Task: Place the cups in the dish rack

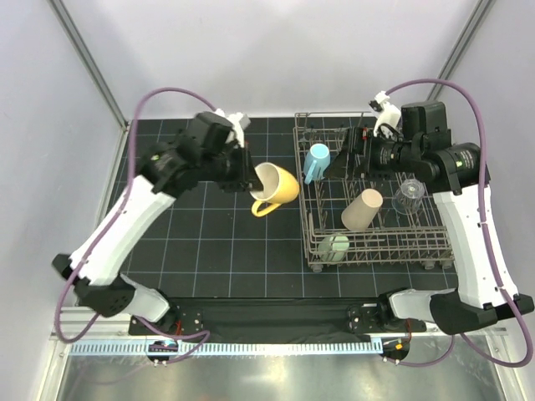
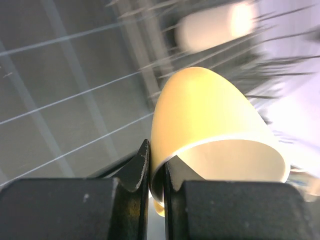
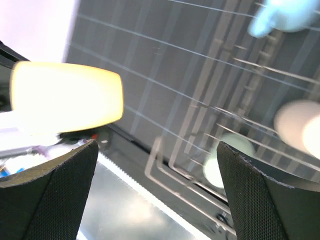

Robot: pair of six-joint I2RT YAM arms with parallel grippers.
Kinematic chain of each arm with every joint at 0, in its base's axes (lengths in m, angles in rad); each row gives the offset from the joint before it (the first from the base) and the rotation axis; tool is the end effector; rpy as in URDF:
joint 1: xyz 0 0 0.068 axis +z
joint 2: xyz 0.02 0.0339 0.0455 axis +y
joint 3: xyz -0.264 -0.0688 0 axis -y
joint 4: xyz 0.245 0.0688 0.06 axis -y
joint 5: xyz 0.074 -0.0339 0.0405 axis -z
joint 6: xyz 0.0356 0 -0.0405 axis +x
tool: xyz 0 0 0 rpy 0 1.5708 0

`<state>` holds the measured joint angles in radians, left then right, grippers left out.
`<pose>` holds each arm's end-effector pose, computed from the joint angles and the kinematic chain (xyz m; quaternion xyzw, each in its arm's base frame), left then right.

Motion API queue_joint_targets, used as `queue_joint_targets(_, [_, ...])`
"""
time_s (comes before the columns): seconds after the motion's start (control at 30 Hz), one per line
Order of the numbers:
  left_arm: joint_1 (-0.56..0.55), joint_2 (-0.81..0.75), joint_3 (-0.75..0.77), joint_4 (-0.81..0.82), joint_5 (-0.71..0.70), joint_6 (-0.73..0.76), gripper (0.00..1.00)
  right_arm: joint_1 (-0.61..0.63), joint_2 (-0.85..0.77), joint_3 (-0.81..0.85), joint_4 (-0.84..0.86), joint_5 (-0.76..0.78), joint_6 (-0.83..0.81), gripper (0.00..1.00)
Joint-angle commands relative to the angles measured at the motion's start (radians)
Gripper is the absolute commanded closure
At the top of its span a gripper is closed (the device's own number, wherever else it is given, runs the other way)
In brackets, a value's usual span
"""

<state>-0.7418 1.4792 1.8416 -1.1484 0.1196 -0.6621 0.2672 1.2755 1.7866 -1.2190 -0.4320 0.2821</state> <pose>0.2043 -0.1929 0.4420 0.0596 0.9207 -0.2886 0.2558 0.1970 0.0694 0.4691 -0.0830 0.8879 0.2982 0.3404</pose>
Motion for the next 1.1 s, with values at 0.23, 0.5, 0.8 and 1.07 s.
queue_joint_targets(0.23, [0.191, -0.249, -0.120, 0.629, 0.429, -0.454, 1.00, 0.020, -0.011, 0.044, 0.393, -0.493, 0.136, 0.00])
queue_joint_targets(0.5, [0.214, -0.330, -0.318, 1.114, 0.387, -0.659, 1.00, 0.096, -0.057, -0.078, 0.751, -0.506, 0.416, 0.00])
queue_joint_targets(0.8, [0.211, -0.272, -0.361, 1.443, 0.347, -0.838, 1.00, 0.199, -0.031, -0.076, 0.932, -0.396, 0.509, 0.07])
queue_joint_targets(1.07, [0.199, -0.266, -0.377, 1.475, 0.310, -0.843, 1.00, 0.242, 0.054, 0.002, 0.960, -0.358, 0.532, 0.15])
